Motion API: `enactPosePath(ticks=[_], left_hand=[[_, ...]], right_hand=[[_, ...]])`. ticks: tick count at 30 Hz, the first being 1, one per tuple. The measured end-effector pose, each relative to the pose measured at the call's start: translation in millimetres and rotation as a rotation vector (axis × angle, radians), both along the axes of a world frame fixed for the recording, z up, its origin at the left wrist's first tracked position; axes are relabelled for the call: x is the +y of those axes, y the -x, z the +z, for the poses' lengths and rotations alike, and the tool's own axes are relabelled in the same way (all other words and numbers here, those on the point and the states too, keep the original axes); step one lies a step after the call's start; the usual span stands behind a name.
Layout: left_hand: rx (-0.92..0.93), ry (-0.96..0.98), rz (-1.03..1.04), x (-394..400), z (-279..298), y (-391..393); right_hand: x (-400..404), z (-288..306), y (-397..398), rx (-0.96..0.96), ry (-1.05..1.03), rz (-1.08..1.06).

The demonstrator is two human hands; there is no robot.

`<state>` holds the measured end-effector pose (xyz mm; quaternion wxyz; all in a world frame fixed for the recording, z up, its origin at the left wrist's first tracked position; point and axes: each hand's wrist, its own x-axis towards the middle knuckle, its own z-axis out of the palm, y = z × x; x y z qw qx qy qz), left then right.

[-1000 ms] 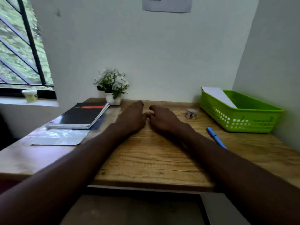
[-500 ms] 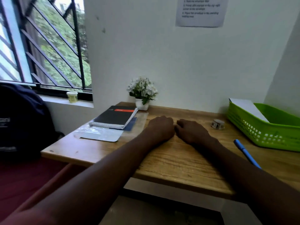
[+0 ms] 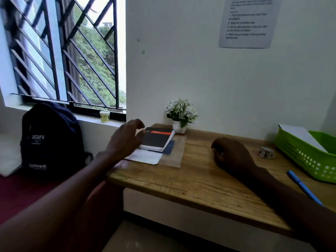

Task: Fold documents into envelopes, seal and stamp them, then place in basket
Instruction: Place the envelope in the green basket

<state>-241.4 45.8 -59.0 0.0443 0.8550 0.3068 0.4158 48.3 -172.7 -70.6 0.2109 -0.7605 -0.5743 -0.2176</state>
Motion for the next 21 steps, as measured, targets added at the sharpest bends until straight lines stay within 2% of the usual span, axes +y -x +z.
enactPosePath(ticks=[3, 7, 9, 13, 15, 17, 21], left_hand=[[-0.020, 0.067, 0.015, 18.3, -16.6, 23.9], [-0.188, 0.182, 0.008, 21.7, -16.7, 29.8], [-0.115, 0.205, -0.028, 20.2, -17.3, 28.3], [0.181, 0.166, -0.225, 6.6, -18.9, 25.5], [0.276, 0.132, -0.243, 3.7, -19.1, 24.0], [0.269, 0.103, -0.230, 4.0, -19.6, 24.2], [0.259, 0.043, -0.236, 2.7, -17.5, 22.6]], right_hand=[[12.0, 3.6, 21.3, -0.012, -0.069, 0.136], [34.4, 9.2, 70.6, -0.049, -0.126, 0.373], [43.1, 9.5, 95.3, -0.082, -0.142, 0.424], [47.3, 5.1, 104.7, -0.159, -0.056, 0.408], [44.3, 0.2, 98.2, -0.062, -0.032, 0.357], [43.5, -3.1, 94.1, 0.056, -0.030, 0.285], [42.1, -3.1, 97.1, 0.097, -0.016, 0.207]])
